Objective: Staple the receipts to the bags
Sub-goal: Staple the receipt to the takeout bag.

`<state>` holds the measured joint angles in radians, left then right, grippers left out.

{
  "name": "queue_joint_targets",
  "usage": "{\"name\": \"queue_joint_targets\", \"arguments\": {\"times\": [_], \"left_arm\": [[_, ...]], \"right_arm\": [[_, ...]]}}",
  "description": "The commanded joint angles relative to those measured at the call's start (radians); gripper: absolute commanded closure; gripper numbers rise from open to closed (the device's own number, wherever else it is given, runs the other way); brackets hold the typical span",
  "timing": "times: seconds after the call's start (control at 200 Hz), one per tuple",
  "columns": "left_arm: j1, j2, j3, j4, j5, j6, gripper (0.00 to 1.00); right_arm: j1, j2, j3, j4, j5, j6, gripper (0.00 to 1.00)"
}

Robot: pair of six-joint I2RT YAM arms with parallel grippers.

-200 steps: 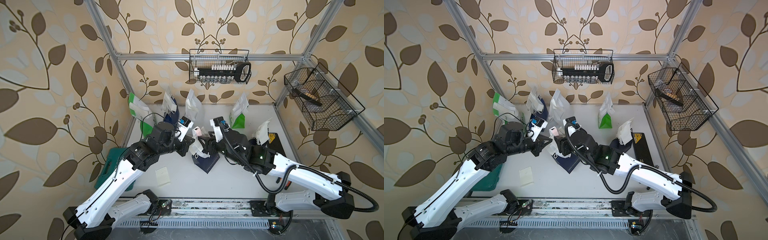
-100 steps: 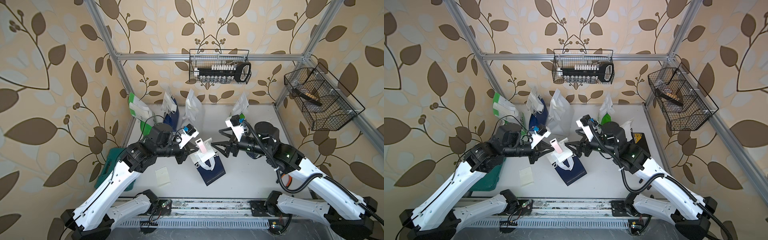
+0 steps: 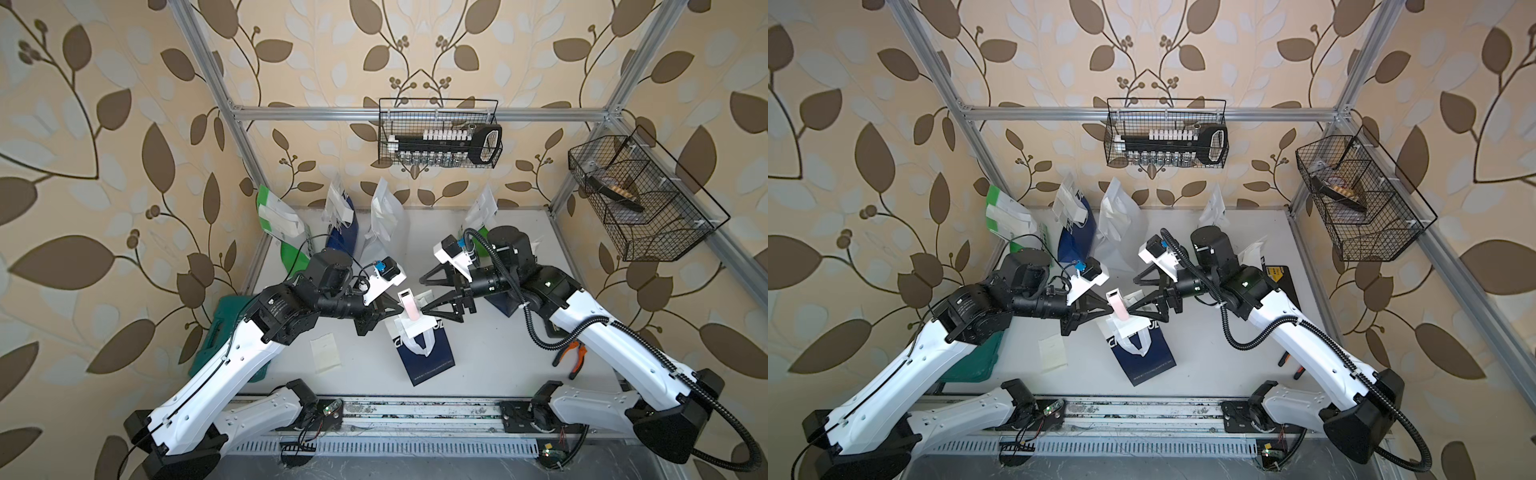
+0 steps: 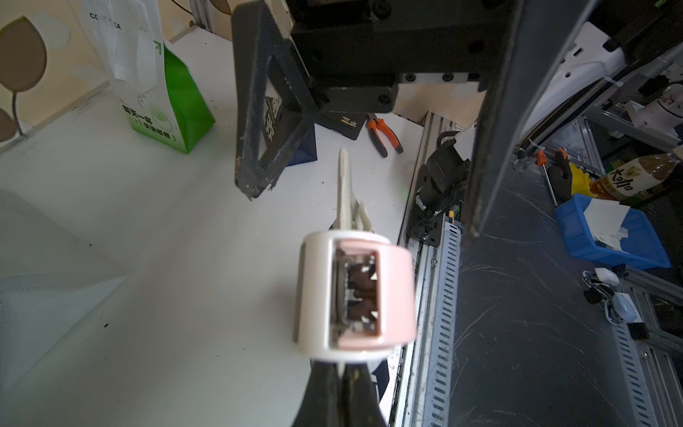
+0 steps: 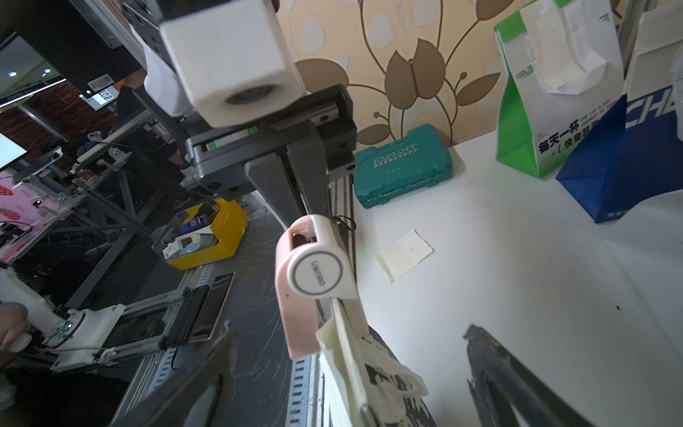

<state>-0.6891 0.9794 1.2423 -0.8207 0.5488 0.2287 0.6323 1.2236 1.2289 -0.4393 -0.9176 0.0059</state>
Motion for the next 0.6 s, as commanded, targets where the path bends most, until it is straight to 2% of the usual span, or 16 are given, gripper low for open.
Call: {"name": "queue_joint_targets", "arguments": {"times": [0.0,0.175,0.335,0.595], "left_arm": [[-0.022,0.009,0.037,0.018,0.014,0.008,1.0],[-0.026,0.022,0.052,0.037,-0.007,-0.005,1.0],[-0.026,0.021,0.067,0.061,-0.031,-0.014,1.0],[-0.026,0.035,0.079,0.07,-0.028,-0.019,1.0]], "right_arm": [[0.001,0.022,0.042,-0.045,-0.074,-0.078,0.04],[0.03,0.05,0.064,-0.096,-0.07,-0.148,0.04],[0.061,0.084,0.091,-0.157,-0.017,-0.208,0.04],[0.061,0.117,0.109,-0.145,-0.008,-0.208,0.14]]}}
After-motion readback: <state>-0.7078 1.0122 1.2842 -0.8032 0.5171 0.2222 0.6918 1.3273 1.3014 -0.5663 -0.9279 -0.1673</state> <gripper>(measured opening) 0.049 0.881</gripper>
